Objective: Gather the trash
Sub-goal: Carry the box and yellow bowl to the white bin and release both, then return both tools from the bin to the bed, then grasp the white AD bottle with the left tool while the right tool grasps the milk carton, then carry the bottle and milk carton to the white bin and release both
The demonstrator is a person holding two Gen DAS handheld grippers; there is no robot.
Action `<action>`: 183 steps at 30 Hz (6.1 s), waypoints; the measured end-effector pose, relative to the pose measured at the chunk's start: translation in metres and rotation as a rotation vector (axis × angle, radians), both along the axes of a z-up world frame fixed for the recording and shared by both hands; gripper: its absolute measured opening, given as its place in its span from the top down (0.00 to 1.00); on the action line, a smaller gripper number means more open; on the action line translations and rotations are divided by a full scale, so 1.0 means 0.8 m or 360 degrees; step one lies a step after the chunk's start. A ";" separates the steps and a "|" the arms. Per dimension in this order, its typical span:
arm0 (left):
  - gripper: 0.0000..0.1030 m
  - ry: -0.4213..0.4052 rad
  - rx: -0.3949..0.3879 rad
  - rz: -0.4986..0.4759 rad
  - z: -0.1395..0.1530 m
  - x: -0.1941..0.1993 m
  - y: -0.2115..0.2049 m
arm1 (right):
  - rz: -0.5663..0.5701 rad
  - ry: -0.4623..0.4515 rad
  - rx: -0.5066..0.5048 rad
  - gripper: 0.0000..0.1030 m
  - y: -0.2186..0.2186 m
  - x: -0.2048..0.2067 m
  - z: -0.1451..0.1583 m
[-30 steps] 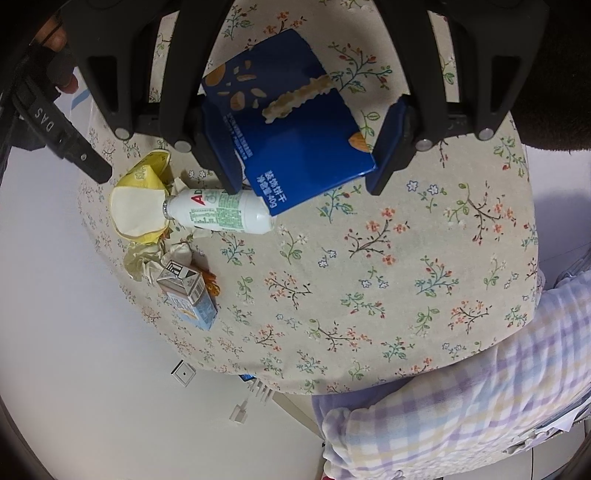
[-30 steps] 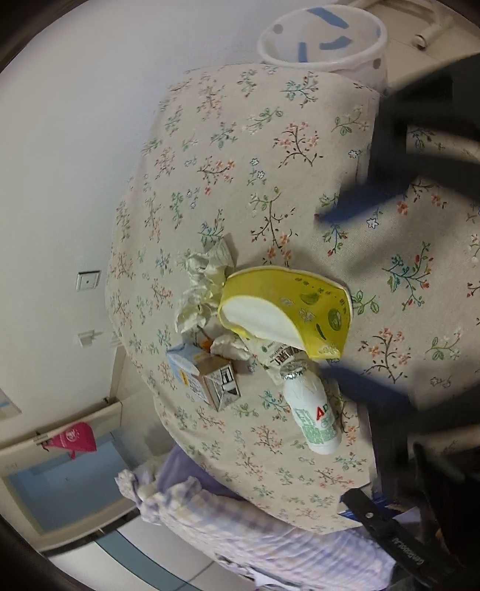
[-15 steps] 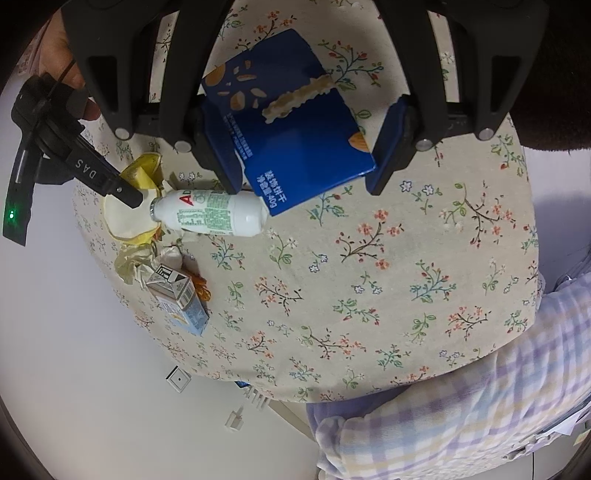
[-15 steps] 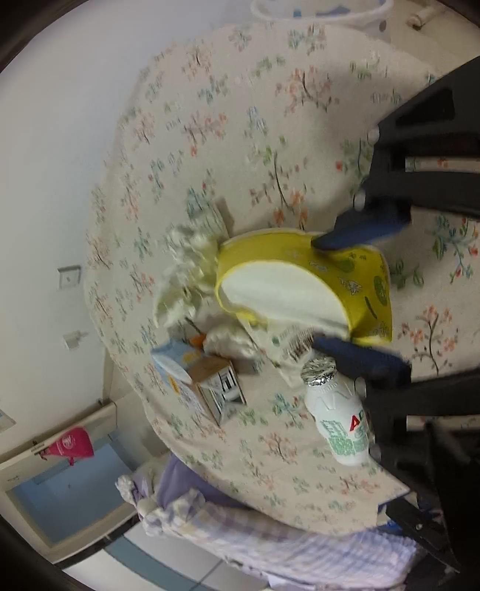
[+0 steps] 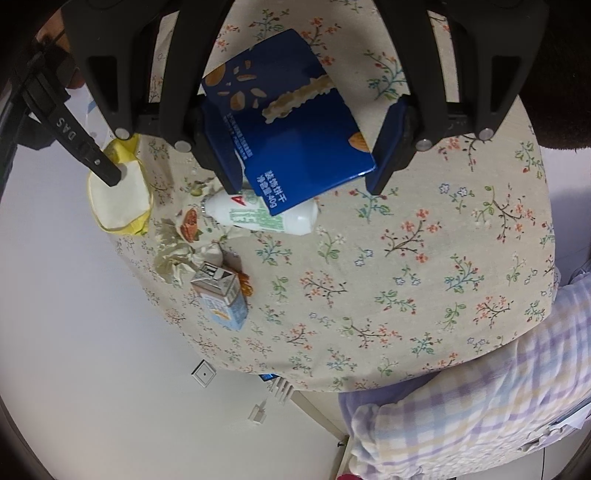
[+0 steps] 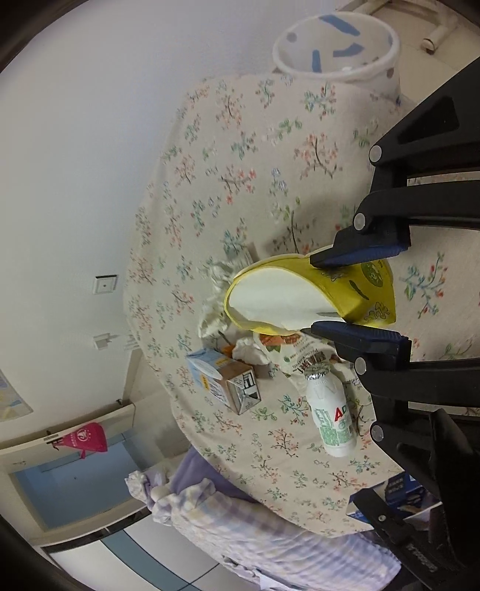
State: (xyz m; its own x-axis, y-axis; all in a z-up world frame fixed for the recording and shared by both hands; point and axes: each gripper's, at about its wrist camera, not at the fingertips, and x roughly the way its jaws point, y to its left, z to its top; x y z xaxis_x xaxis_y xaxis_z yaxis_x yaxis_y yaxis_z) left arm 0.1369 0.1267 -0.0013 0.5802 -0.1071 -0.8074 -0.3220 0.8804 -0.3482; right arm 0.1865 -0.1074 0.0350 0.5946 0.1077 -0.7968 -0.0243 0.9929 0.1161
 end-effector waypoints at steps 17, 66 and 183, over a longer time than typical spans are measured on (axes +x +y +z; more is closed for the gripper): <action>0.32 -0.0063 -0.0035 -0.0262 0.035 0.029 -0.149 | -0.0387 -0.0080 0.0030 0.71 -0.182 -0.063 0.033; 0.06 -0.0187 0.0134 -0.1331 0.024 0.112 -0.515 | -0.1263 0.0003 0.0280 0.29 -0.458 -0.198 0.011; 0.61 0.0131 0.0076 -0.0204 -0.018 0.107 0.114 | 0.0179 -0.0182 -0.0026 0.49 0.167 0.131 -0.068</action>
State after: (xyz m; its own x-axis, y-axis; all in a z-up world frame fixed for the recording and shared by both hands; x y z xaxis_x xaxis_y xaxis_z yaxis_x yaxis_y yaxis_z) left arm 0.2226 0.2182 -0.0155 0.4958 -0.1364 -0.8577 -0.2317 0.9310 -0.2820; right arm 0.2916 0.0261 -0.0194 0.6666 0.1666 -0.7265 -0.1478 0.9849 0.0902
